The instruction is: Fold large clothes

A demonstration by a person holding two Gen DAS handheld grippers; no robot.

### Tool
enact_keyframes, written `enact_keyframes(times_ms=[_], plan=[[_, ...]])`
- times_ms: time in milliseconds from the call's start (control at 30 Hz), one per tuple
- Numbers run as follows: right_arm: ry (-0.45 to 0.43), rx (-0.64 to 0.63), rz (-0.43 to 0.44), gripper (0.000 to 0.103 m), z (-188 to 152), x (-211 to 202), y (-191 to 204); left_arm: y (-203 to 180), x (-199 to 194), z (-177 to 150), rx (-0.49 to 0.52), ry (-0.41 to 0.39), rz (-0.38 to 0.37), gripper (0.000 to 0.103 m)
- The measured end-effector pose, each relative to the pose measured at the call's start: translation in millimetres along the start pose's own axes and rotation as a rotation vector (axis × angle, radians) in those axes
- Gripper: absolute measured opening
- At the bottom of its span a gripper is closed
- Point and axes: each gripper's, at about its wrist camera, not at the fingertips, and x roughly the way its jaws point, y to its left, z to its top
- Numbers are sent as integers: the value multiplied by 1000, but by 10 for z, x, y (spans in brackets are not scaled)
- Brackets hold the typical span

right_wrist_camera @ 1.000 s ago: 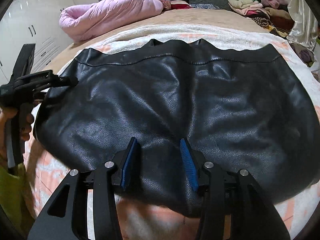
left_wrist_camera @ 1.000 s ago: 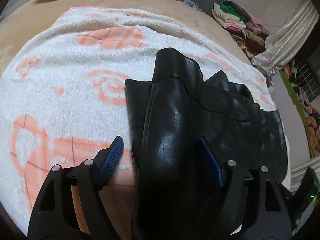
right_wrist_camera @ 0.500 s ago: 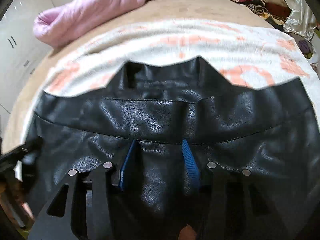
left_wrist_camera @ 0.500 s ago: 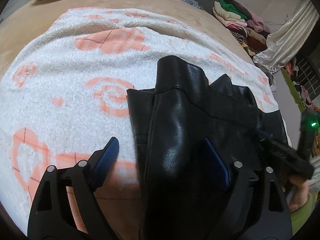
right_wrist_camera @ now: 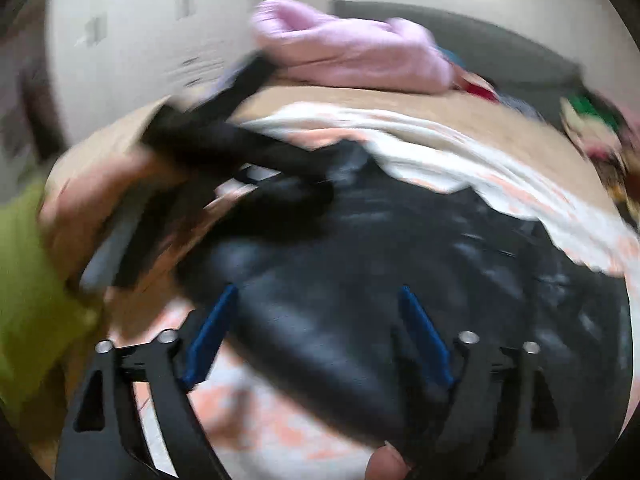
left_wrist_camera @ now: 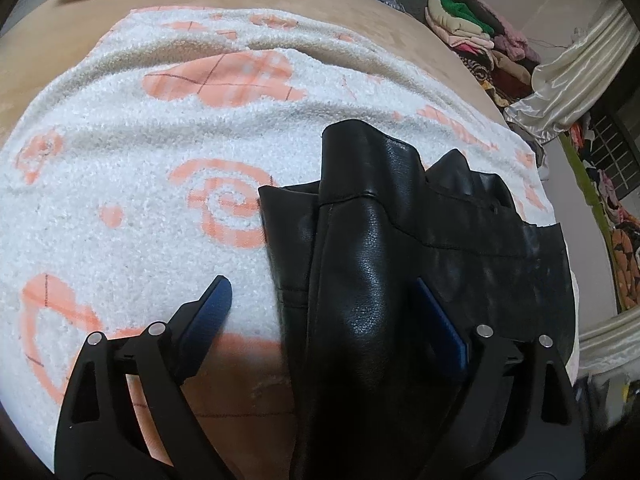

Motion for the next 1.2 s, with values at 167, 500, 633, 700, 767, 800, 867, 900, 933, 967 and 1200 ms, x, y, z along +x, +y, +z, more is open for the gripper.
enact_keyframes(times_ms=[167, 500, 633, 700, 767, 800, 867, 900, 933, 967, 1200], plan=[[28, -239, -117, 87, -81, 269, 514, 19, -4, 1, -4, 5, -6, 84], [-55, -426, -255, 47, -107, 435, 754, 40, -24, 1, -17, 5, -21, 84], [-133, -339, -234, 32, -41, 223, 596, 0, -81, -5, -54, 20, -111, 55], [-160, -264, -207, 28, -12, 75, 461, -74, -146, -13, -39, 0, -103, 49], [-189, -177, -166, 27, 31, -20, 321, -150, -239, -20, -38, -30, -114, 45], [-198, -142, -150, 26, 47, -64, 260, -198, -292, -22, -39, -46, -124, 42], [-223, -57, -109, 26, 29, -188, 132, -318, -387, -20, -30, -72, -128, 36], [-234, -19, -90, 25, 21, -246, 69, -412, -456, -16, -22, -92, -130, 32], [-249, 21, -69, 25, 2, -338, 50, -572, -558, -18, 3, -121, -129, 32], [-268, 56, -53, 25, -9, -422, -10, -688, -618, -18, 27, -141, -122, 32], [-375, 282, 30, 22, -121, -1135, -571, -1666, -887, 68, 151, -216, -121, 29]])
